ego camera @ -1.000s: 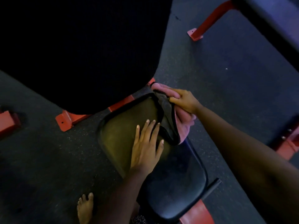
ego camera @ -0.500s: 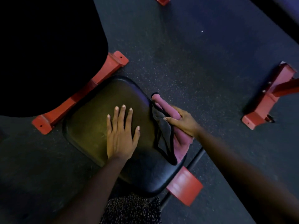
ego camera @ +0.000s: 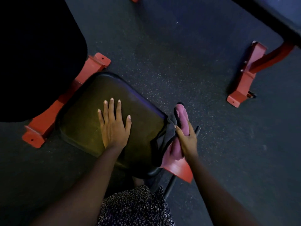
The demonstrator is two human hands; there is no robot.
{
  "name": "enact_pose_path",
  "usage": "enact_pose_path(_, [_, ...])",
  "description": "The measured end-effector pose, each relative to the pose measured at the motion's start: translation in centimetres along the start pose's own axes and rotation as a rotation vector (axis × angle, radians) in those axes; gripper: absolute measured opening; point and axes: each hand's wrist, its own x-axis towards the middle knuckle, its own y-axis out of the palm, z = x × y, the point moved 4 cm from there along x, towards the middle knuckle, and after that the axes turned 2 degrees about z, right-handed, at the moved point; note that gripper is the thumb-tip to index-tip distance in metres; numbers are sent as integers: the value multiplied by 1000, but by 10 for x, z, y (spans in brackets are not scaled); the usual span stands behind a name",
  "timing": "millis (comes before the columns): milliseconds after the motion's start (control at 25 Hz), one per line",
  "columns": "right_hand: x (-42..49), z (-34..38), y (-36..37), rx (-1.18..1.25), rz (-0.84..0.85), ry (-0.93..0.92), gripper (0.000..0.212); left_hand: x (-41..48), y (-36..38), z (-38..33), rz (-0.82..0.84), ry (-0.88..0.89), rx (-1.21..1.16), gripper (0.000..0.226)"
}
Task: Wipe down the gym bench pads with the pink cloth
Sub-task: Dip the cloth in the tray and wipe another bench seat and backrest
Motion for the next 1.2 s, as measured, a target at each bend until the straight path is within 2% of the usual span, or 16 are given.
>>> enact_pose_path(200, [-62,-5,-7,-28,-160,68,54,-5,-20,3,178,58,-143,58])
enact_pose_path(400, [-165,17,-6,-210,-90,48,55,-67,-86,11,383,168,-265,53])
enact_pose_path(560, [-221,81,16,-206,-33,-111,58,-124,-160,44,436,167,-428,46])
enact_pose_path(640, [-231,124,31,-196,-36,-201,60,-138,-199,68,358,109,-553,46])
enact_pose_path(800, [-249,222,77,-165,-13,-440,58,-151,-302,129,3,-21,-777,47])
enact_pose_path(960, [-244,308,125,-115,-7,-593,59,-129,-377,172,-271,-176,-1114,50])
enact_pose_path(1080, [-232,362,165,-36,-28,-676,60,-86,-420,175,-372,-177,-1284,52])
enact_pose_path(1200, [-220,401,205,42,-89,-809,57,-31,-437,167,-403,-71,-1296,58])
